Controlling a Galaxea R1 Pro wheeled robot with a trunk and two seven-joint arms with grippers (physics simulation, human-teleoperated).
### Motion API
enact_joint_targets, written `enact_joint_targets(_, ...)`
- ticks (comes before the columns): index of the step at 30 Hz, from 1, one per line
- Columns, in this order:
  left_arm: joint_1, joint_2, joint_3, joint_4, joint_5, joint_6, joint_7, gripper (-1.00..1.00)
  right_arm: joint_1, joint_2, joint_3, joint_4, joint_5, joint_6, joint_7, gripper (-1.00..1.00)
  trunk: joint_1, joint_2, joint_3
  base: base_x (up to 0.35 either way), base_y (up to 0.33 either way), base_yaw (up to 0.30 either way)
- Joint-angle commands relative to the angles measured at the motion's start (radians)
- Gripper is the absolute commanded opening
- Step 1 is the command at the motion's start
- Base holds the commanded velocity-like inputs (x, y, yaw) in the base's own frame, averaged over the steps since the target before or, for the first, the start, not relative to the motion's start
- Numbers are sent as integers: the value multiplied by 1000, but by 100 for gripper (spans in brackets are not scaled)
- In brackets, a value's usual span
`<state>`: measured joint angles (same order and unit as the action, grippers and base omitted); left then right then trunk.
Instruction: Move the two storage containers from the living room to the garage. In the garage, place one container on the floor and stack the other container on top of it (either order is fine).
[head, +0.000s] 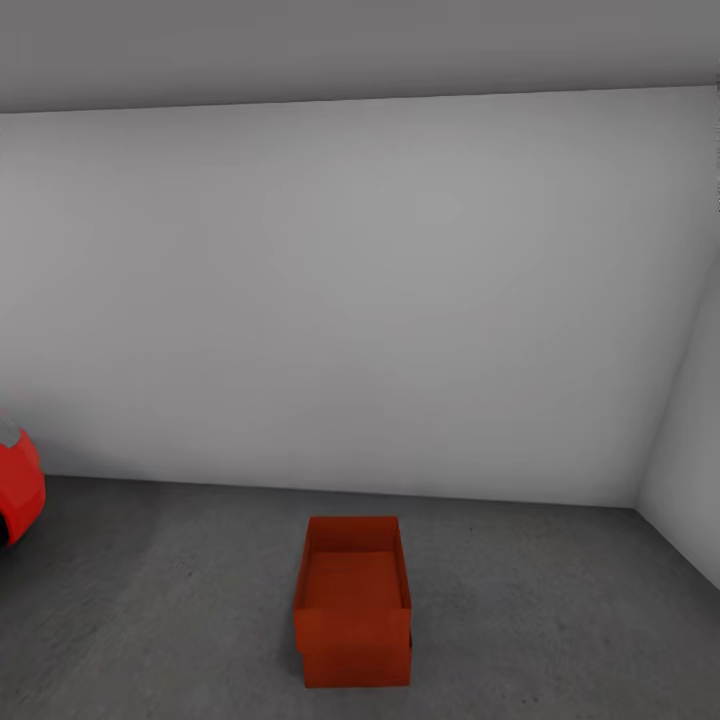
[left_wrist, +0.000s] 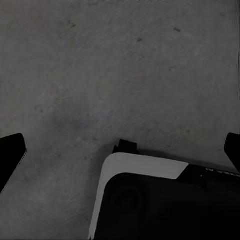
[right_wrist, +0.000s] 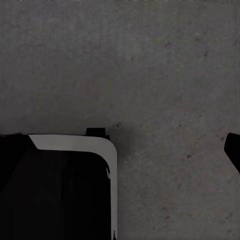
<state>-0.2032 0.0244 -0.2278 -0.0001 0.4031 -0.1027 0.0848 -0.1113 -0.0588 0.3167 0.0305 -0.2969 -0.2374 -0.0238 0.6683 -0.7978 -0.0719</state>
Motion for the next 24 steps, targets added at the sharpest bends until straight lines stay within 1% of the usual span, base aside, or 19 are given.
enact_joint_targets(1, 1, -1, -8, 0, 6, -3, 3, 100, -1, 0, 8, 3, -8, -6, -1, 100, 0, -1, 0, 0, 0, 0)
enact_joint_targets(10, 8, 4, -8, -2, 3, -9, 4, 100, -1, 0, 8, 3, -7, -6, -1, 100, 0, -1, 11, 0, 0, 0)
enact_joint_targets(24, 8, 8, -12, -6, 0, -10, 4, 100, -2, -4, 14, 2, 5, -5, -2, 100, 0, -1, 12, 0, 0, 0)
